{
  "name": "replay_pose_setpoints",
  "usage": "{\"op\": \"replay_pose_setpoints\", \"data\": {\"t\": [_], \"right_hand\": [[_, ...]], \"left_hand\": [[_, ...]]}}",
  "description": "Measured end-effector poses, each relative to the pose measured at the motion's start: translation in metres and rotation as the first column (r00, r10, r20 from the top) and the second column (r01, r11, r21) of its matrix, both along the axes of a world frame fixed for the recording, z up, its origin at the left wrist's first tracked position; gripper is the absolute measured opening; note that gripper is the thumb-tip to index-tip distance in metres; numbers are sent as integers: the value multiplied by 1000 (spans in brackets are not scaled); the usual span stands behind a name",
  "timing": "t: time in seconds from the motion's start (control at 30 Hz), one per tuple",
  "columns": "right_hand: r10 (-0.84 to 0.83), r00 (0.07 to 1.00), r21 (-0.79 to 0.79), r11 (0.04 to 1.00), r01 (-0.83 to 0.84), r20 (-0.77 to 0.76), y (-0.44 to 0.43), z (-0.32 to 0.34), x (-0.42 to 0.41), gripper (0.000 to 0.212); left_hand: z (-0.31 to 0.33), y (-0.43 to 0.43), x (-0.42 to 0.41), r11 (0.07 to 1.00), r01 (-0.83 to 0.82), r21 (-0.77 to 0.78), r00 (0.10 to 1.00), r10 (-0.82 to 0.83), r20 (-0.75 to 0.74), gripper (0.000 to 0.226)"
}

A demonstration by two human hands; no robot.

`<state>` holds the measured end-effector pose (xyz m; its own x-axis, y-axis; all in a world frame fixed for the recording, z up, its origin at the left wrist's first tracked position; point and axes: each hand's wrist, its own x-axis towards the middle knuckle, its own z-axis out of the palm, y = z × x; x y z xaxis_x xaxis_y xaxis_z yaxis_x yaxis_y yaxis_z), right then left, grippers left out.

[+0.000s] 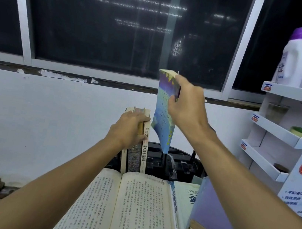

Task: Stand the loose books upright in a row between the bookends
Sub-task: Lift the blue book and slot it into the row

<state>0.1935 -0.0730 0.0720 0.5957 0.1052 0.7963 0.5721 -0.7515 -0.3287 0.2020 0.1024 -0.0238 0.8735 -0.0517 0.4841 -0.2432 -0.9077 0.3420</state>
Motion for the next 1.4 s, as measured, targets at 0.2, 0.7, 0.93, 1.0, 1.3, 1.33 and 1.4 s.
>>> {"op": "replay_pose_setpoints", "data": {"t": [0.2,0.7,0.93,1.0,1.3,1.33,1.4], "right_hand": [[-15,997,32,999,13,70,4,37,3,45],[-62,997,20,998,61,52,22,25,7,48],[-68,997,89,994,64,42,15,24,7,45],[-75,996,96,993,71,45,13,26,7,46],[-55,998,100,994,53,18,11,21,15,49],[-65,998,96,993,63,25,11,21,16,49],[-73,997,83,994,70,34,13,18,18,49]], "left_hand": [[1,1,1,1000,-6,-4,1000,6,2,67],[2,3,-2,1000,-16,-25,1000,16,10,66],[2,4,-3,999,-18,-40,1000,18,7,66],[2,4,-3,999,-14,-36,1000,14,15,66],[3,2,-5,999,-17,-37,1000,18,19,65],[3,2,-5,999,-17,-36,1000,17,21,65],[2,2,-5,999,-14,-32,1000,15,24,65]]}}
